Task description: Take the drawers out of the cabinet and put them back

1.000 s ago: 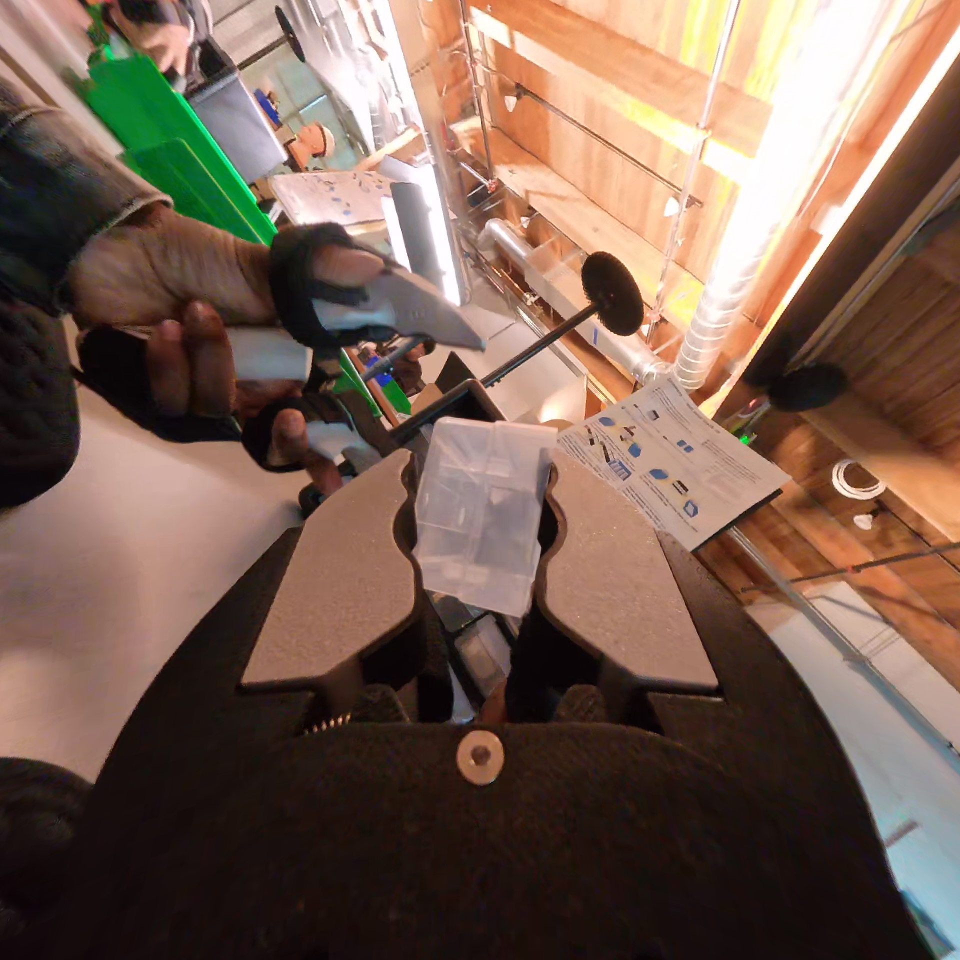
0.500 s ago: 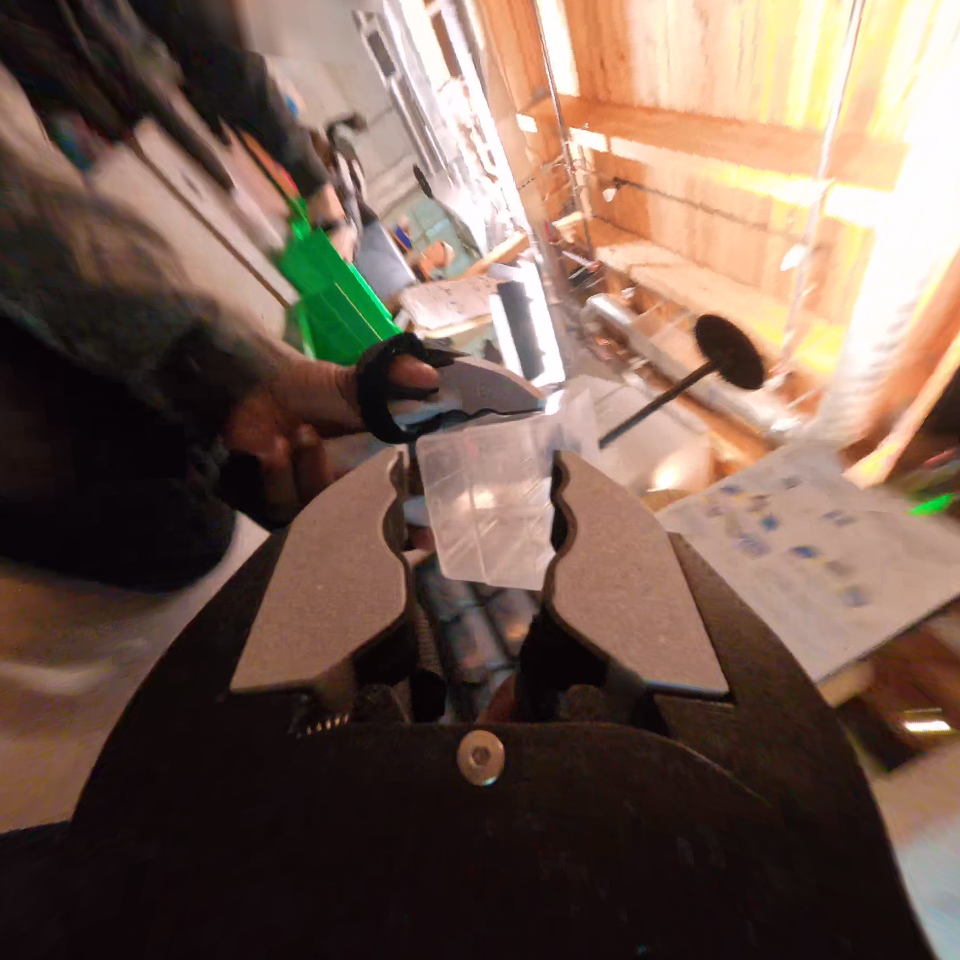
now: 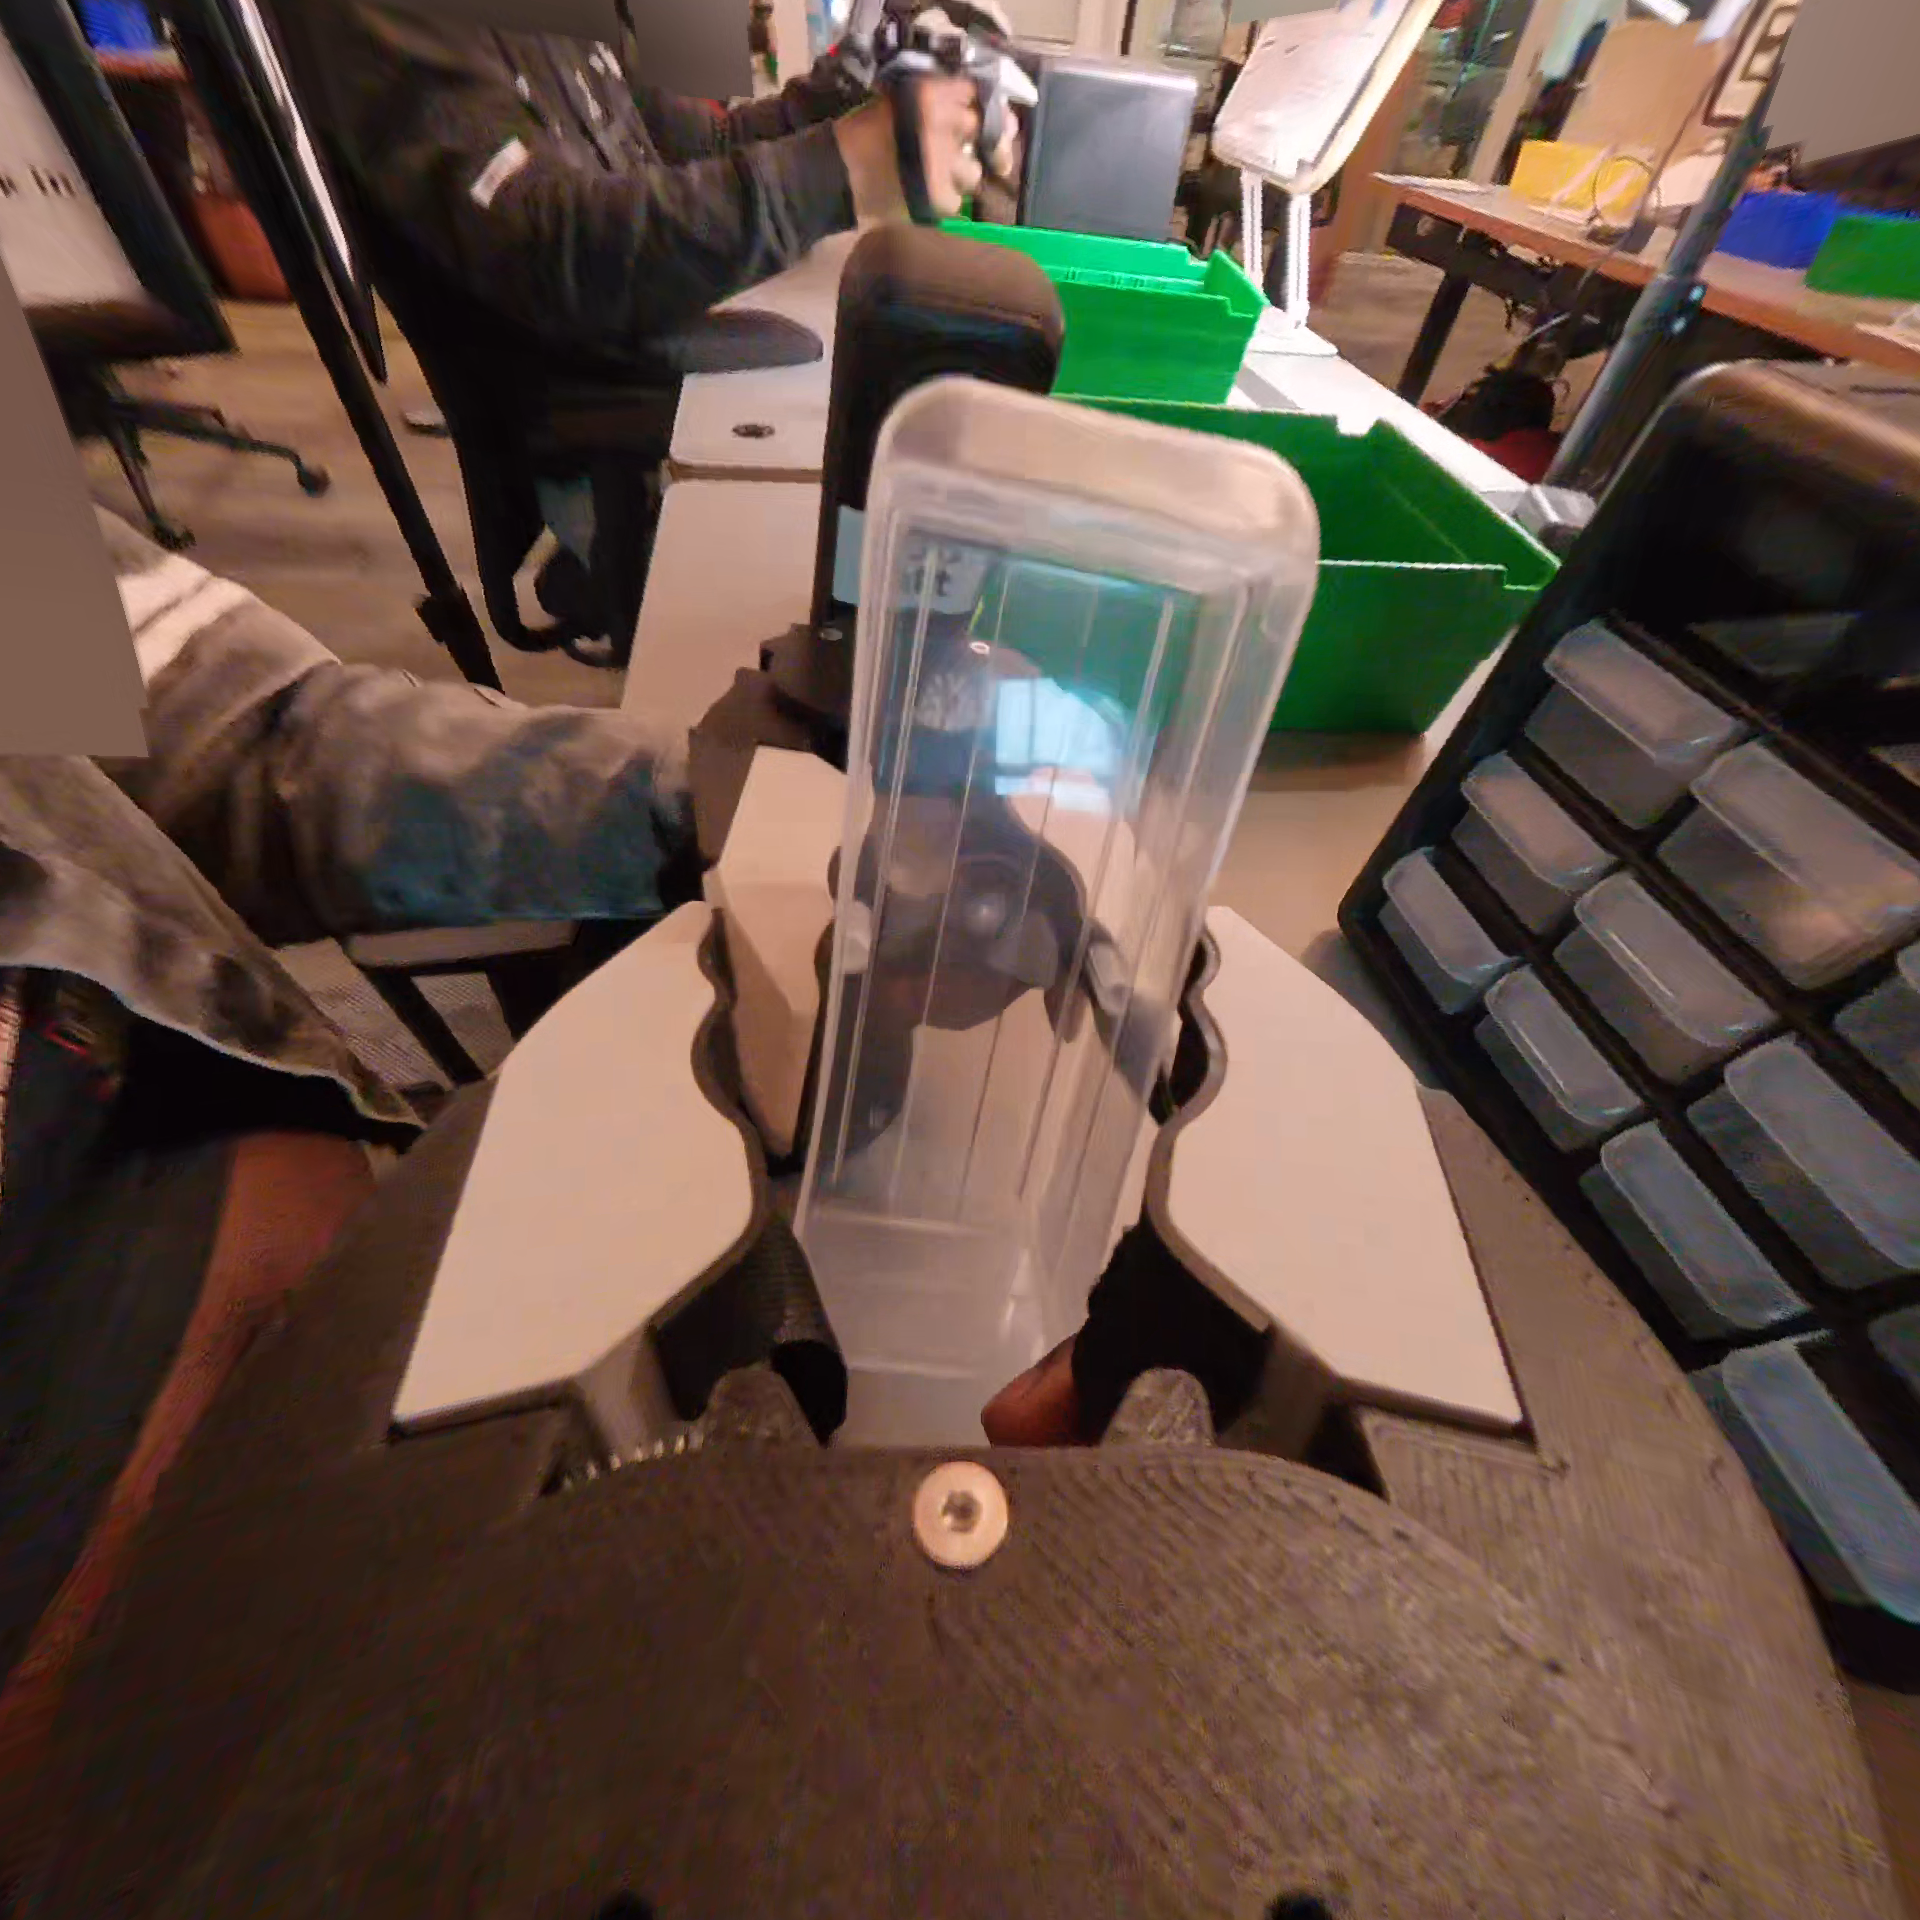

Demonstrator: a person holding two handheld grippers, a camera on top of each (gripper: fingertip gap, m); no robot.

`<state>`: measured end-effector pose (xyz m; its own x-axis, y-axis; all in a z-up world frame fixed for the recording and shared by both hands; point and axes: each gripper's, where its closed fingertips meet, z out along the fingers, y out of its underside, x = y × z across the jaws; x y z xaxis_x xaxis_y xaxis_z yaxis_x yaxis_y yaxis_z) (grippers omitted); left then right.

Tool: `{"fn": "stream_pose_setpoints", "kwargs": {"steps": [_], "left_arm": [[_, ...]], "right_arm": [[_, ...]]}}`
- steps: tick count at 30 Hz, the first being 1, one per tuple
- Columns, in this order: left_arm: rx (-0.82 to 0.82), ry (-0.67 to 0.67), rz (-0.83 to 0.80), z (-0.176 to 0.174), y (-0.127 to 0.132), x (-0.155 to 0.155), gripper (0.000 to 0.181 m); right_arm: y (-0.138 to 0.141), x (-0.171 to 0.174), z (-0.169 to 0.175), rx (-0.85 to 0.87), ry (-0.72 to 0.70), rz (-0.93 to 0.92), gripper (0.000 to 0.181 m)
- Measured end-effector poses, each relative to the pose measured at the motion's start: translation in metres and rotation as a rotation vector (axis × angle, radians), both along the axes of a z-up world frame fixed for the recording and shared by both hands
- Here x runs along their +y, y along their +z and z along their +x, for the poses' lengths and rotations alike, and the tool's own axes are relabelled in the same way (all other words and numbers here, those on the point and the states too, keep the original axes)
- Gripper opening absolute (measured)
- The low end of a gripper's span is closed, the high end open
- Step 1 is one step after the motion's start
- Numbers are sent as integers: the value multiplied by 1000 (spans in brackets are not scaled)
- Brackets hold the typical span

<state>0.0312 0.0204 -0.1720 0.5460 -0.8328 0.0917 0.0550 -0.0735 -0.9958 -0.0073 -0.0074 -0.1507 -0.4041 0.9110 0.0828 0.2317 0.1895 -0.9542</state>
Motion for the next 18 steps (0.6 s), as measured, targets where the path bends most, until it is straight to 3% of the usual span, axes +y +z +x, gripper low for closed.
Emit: {"fn": "stream_pose_setpoints", "kwargs": {"steps": [1, 3, 11, 16, 18], "left_arm": [[37, 12, 3, 1, -5, 1, 65], [82, 24, 14, 4, -9, 1, 65], [113, 118, 55, -1, -10, 10, 65], [150, 326, 69, -29, -14, 27, 79], [177, 379, 17, -38, -22, 32, 83]], "right_arm": [[-2, -1, -2, 4, 7, 21, 82], [-3, 2, -4, 13, -8, 34, 63], [-1, 7, 2, 35, -5, 138, 56], [22, 43, 28, 21, -91, 296, 55], [32, 72, 50, -46, -152, 455, 56]]}}
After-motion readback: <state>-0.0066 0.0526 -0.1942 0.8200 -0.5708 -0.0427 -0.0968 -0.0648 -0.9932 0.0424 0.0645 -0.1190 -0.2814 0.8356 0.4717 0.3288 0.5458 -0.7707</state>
